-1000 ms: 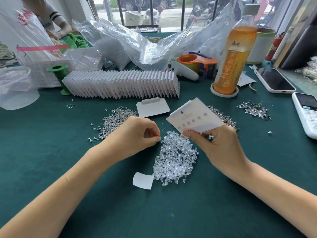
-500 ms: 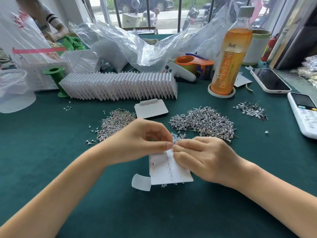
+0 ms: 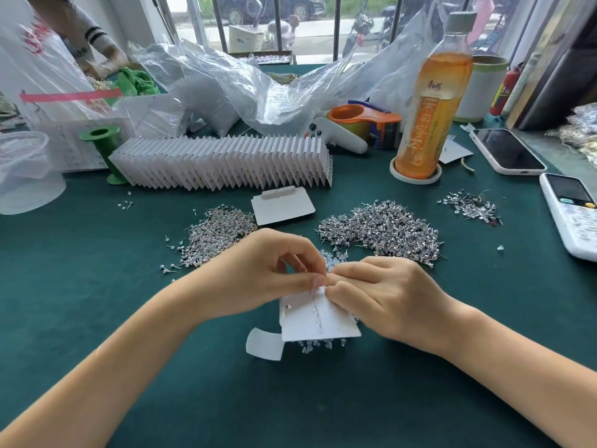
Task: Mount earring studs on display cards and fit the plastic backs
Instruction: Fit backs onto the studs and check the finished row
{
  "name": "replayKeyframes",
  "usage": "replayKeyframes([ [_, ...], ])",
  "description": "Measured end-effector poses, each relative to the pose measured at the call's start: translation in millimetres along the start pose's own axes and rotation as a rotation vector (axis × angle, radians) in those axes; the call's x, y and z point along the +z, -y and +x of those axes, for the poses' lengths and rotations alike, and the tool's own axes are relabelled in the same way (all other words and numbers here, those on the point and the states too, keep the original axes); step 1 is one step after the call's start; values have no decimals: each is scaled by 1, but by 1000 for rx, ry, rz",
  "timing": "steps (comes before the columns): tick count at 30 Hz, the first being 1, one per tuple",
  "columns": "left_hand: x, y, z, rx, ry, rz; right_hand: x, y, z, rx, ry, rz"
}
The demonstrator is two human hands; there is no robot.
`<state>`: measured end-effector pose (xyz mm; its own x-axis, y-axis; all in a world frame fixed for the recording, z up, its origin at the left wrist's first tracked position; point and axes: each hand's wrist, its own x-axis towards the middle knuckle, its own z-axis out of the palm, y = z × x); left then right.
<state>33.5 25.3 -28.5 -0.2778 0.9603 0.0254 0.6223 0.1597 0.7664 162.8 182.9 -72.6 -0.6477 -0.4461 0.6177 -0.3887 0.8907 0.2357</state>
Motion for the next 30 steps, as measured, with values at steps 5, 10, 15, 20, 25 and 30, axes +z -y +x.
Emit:
replayKeyframes([
  [5, 1, -1, -1, 6, -8, -12, 1, -1, -1, 42, -13, 31],
  [10, 2, -1, -1, -2, -11, -18, 2, -2, -1, 63, -13, 52],
  [15, 2, 0, -1, -1, -6, -8, 2, -1, -1, 52, -3, 54],
  [20, 3, 0, 0, -1, -5, 25, 2, -1, -1, 46, -10, 52],
  [25, 3, 2, 1, -10, -2, 47, 3, -1, -1, 40, -14, 58],
  [30, 2, 2, 4, -28, 24, 58, 3, 0, -1, 35, -33, 64],
])
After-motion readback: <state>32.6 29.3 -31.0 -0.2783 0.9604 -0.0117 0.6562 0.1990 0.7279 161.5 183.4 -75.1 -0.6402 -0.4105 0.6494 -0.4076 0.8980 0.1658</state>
